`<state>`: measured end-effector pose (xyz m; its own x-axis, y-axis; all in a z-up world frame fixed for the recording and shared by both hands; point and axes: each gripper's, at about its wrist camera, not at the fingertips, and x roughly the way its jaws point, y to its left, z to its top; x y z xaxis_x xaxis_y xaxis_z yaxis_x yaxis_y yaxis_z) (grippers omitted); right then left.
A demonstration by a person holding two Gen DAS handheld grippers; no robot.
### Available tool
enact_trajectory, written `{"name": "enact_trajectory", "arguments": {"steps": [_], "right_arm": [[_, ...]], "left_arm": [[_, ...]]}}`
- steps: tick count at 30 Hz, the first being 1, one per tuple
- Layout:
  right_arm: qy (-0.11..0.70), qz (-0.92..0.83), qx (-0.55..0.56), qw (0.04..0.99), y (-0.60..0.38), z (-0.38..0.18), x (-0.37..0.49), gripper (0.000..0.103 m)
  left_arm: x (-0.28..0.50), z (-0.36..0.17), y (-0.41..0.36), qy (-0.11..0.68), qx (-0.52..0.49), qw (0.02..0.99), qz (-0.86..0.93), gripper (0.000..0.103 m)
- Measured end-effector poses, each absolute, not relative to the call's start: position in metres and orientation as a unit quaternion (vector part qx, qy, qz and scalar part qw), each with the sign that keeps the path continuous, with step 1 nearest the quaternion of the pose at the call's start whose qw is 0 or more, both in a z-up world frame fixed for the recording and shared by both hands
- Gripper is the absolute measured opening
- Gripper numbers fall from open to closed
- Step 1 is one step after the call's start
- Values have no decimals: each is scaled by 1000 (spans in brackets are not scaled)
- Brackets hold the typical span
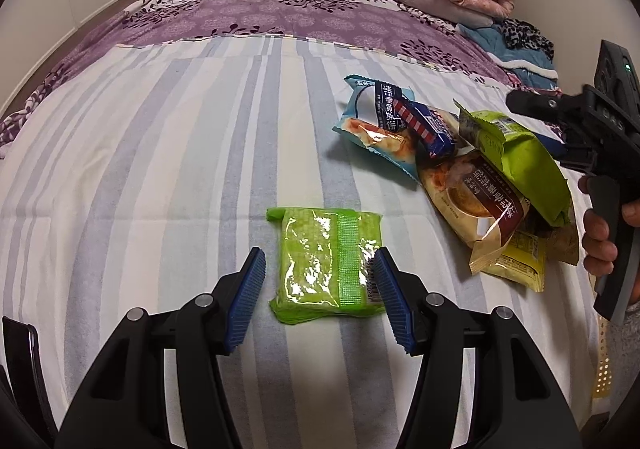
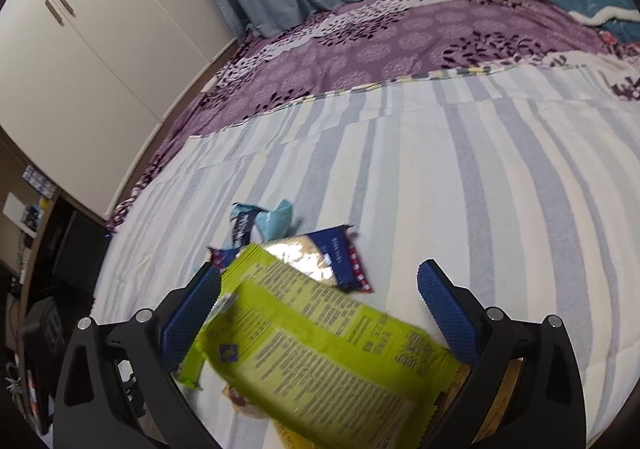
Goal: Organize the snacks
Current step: 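Grasp the large green snack bag with the right gripper while the left holds the wafer pack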
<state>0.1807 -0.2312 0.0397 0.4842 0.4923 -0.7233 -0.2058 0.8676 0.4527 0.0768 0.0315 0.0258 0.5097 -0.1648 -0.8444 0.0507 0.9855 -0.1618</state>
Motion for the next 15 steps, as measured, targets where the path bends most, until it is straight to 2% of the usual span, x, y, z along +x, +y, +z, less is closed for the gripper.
{"name": "enact_trajectory", "arguments": {"steps": [15], "right_arm": [[472, 233, 92, 845, -207, 52, 97, 98]], "left_arm": [[79, 23, 38, 490, -61, 867, -62, 59]]}}
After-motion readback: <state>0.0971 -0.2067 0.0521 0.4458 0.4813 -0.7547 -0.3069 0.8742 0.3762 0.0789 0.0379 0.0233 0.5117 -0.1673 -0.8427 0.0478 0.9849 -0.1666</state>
